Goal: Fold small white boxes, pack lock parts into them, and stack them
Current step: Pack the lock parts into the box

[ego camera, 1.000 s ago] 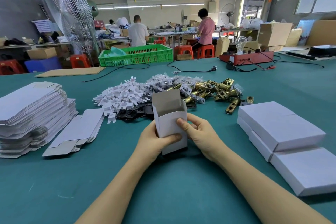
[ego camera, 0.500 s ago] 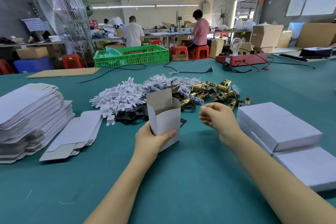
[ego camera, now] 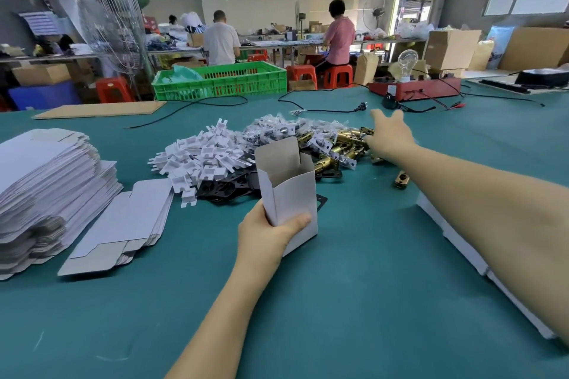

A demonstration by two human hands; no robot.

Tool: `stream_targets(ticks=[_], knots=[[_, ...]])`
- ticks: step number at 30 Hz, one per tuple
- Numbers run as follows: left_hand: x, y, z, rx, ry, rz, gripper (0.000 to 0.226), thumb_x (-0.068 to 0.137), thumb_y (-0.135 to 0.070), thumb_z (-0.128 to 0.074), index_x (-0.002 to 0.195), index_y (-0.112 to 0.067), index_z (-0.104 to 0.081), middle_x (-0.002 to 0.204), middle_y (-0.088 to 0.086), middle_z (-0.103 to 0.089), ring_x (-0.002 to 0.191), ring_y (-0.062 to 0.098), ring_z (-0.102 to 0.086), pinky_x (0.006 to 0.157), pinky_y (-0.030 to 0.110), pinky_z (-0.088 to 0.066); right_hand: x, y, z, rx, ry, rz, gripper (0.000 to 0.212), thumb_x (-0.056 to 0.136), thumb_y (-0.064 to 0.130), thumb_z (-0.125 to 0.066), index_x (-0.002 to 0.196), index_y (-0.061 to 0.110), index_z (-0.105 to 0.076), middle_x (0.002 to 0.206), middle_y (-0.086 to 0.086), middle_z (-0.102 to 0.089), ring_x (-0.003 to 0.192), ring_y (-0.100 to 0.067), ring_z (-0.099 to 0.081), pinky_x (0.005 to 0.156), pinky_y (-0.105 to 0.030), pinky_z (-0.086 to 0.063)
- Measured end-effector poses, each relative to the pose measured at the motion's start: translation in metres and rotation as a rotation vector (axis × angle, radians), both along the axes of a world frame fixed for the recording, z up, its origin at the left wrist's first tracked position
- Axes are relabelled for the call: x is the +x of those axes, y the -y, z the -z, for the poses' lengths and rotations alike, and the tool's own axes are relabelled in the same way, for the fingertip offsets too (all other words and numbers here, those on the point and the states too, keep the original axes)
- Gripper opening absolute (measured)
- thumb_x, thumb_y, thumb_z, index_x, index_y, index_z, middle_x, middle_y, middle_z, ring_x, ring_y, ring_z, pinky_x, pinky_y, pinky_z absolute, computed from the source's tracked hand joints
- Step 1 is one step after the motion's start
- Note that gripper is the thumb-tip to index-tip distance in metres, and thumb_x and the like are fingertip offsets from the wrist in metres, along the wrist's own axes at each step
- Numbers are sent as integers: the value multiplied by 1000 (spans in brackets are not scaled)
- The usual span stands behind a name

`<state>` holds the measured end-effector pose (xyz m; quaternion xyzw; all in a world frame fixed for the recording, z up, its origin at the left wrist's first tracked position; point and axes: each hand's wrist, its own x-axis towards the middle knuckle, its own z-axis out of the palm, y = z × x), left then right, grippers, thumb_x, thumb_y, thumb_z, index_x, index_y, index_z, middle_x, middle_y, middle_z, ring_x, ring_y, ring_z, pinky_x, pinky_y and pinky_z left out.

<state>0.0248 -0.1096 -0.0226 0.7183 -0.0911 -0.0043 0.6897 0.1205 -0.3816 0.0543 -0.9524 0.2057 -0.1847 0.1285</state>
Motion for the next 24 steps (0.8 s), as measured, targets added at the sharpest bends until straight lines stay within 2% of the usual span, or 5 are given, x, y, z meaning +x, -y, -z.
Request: stream_targets(ticks=[5,13,17,21,24], knots=[[1,-1,1,-22,-10,8,28,77,-18,-82,96,-32,-69,94,-14,-75,91,10,-70,85,35,-57,12,8,0,-71,-126,5,35,97,25,-50,130,13,-47,128,-24,-36,99,-43,-51,81,-41,-43],[1,-1,1,-31,-12,16,28,77,-21,-83,96,-34,-68,94,-14,-74,90,9,-70,86,35,-57,6,9,14,-319,-54,-71,15,99,20,-49,108,8,-48,100,-19,-55,84,-36,-53,63,-37,-42],[2,-1,1,-33,-13,14,28,75,-21,-84,96,-33,-68,93,-14,-75,90,8,-70,85,34,-57,-5,17,14,-155,231,17,15,100,18,-44,109,6,-48,101,-20,-52,78,-35,-48,65,-39,-41],[2,-1,1,-33,-16,9,30,75,-21,-84,98,-32,-67,95,-12,-75,91,9,-70,85,35,-58,-26,15,-6,212,553,111,25,102,27,-41,109,6,-51,105,-18,-54,82,-26,-43,70,-34,-33],[2,-2,0,-29,-15,8,31,75,-21,-84,99,-33,-67,96,-13,-75,92,10,-70,84,34,-57,-49,5,-22,562,718,110,16,99,26,-47,94,12,-51,103,-18,-61,86,-30,-58,78,-44,-49]])
